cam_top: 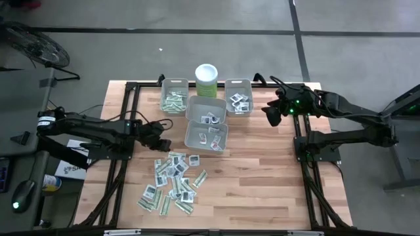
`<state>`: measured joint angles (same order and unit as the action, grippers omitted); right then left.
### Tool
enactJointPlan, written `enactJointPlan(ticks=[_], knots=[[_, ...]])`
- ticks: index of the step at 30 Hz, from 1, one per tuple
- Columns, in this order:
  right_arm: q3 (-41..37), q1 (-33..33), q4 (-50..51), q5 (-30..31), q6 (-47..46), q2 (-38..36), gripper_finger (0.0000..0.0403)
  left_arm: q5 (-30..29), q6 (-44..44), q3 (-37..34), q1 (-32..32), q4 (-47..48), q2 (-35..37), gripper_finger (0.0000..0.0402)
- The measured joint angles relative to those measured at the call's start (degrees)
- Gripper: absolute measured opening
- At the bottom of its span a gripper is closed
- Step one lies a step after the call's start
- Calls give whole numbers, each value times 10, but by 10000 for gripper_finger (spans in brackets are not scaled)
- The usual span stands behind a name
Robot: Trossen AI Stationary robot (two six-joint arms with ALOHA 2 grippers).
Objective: Pick & Place First Aid Supplies
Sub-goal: Put the bandage pack into the left bin
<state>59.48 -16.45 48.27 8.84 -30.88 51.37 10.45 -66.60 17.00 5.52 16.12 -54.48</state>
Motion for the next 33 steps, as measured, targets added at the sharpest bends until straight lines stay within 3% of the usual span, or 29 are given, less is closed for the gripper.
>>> enactJointPlan(ticks=[9, 22, 33], knots=[[0, 0, 0, 11, -38, 0, 199, 24, -16, -33, 0, -23, 1, 205], [0, 0, 0, 45, -49, 1, 199, 32, -43, -56, -17, -73, -1, 197], [0, 0, 0, 46, -51, 1, 199, -32, -127, -56, -88, -125, -38, 197]])
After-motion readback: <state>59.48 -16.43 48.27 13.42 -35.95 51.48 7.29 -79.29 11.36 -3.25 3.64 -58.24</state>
